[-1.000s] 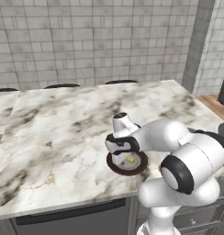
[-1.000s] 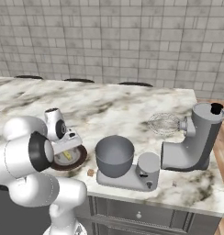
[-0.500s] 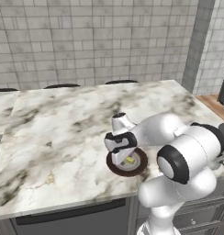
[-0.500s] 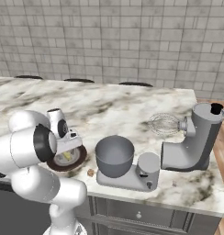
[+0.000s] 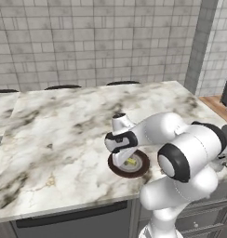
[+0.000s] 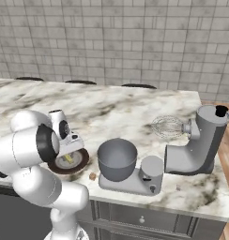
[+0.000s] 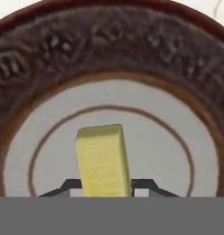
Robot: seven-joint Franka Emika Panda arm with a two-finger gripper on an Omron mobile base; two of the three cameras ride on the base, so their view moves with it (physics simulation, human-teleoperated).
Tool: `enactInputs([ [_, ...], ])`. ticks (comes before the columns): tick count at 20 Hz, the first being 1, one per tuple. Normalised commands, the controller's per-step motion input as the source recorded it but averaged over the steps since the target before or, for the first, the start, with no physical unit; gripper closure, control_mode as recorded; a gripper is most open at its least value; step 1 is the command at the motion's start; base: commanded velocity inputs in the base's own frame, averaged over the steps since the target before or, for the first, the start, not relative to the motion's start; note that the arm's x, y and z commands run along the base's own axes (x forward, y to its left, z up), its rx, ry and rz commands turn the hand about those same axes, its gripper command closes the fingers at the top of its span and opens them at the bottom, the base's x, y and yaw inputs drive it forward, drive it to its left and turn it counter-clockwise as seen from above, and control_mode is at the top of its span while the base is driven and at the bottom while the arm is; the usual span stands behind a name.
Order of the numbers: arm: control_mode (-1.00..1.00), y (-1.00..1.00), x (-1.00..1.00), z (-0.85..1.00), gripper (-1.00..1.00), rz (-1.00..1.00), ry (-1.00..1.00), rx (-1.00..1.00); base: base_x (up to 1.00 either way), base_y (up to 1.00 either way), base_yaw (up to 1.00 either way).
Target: Add butter and sugar cubes to the stand mixer bowl and then turn on the stand mixer to begin making frosting.
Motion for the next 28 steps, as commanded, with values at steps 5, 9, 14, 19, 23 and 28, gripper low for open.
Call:
enactInputs([
  [5, -1.0, -0.04, -0.5, 0.17, 1.0, 0.0, -0.14, 0.0, 0.0, 0.0, 0.0],
  [9, -1.0, -0.11, -0.46, 0.59, 1.0, -0.01, -0.19, 0.0, 0.0, 0.0, 0.0],
  [14, -1.0, -0.24, -0.5, 0.81, 1.0, -0.05, -0.15, 0.0, 0.0, 0.0, 0.0],
  [19, -1.0, -0.33, -0.48, 0.75, 1.0, -0.07, -0.07, 0.0, 0.0, 0.0, 0.0],
  [23, -1.0, -0.35, -0.34, 0.83, 1.0, -0.09, -0.04, 0.0, 0.0, 0.0, 0.0],
  [28, -1.0, -0.47, -0.15, 0.75, 1.0, -0.09, 0.0, 0.0, 0.0, 0.0, 0.0],
])
